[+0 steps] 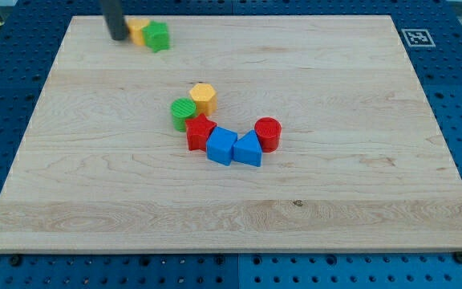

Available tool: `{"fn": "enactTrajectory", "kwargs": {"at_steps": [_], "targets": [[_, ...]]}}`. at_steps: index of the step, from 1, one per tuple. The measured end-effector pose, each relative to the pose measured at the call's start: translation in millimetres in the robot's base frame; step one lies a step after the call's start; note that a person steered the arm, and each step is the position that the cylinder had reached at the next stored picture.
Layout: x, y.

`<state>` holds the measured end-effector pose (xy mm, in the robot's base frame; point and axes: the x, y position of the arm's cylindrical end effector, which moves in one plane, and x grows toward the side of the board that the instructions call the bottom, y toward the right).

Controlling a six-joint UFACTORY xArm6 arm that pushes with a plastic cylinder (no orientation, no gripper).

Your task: Push the green star parallel to red circle

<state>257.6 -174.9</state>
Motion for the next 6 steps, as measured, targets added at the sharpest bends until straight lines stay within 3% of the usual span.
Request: {"fn": "enactTrajectory", "kwargs": {"at_steps": [1, 2, 3, 4, 6], "targets": [[36, 84], [63, 119], [64, 105], [64, 53], [20, -39]]}}
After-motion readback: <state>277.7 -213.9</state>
